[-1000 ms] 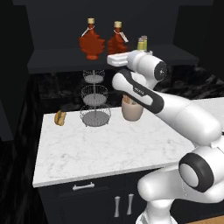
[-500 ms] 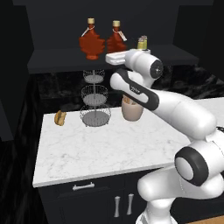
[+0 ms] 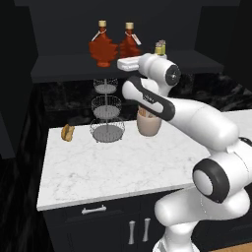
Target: Put the shaker and condiment bottle from the counter next to their counterparts in the cabinet.
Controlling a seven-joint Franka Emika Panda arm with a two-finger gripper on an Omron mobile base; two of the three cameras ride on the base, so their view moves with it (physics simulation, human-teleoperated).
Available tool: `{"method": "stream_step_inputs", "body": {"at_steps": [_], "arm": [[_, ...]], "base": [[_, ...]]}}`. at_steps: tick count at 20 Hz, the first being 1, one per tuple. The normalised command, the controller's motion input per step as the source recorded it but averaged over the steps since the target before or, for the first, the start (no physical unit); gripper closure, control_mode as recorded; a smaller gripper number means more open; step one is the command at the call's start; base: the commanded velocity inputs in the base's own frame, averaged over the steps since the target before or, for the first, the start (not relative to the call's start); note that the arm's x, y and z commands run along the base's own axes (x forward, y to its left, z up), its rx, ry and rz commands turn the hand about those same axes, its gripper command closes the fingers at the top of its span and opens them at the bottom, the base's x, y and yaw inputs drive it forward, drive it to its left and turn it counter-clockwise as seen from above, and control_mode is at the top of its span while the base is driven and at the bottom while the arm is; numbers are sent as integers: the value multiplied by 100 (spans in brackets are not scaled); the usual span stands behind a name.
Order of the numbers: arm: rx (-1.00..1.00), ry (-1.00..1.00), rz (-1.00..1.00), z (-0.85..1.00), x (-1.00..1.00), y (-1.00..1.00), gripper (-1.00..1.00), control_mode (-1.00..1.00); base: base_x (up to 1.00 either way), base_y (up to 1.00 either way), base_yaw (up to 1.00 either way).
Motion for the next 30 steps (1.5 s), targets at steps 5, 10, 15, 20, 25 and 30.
{"method": "stream_step_inputs", "body": {"at_steps": [5, 10, 15, 20, 25, 30], "arm": [[-1, 0, 0, -18, 24, 0, 100, -100], [-1, 0, 0, -22, 23, 3, -100, -100], [0, 0, 0, -5, -5, 0, -100, -100], [0, 0, 0, 0, -32, 0, -100, -100], [0, 0, -2, 6, -81, -1, -100, -100], [4, 3, -10, 21, -99, -5, -100, -100]], "base": [[0, 0, 0], [0, 0, 0], [0, 0, 0], [0, 0, 0], [0, 0, 0], [0, 0, 0]]}}
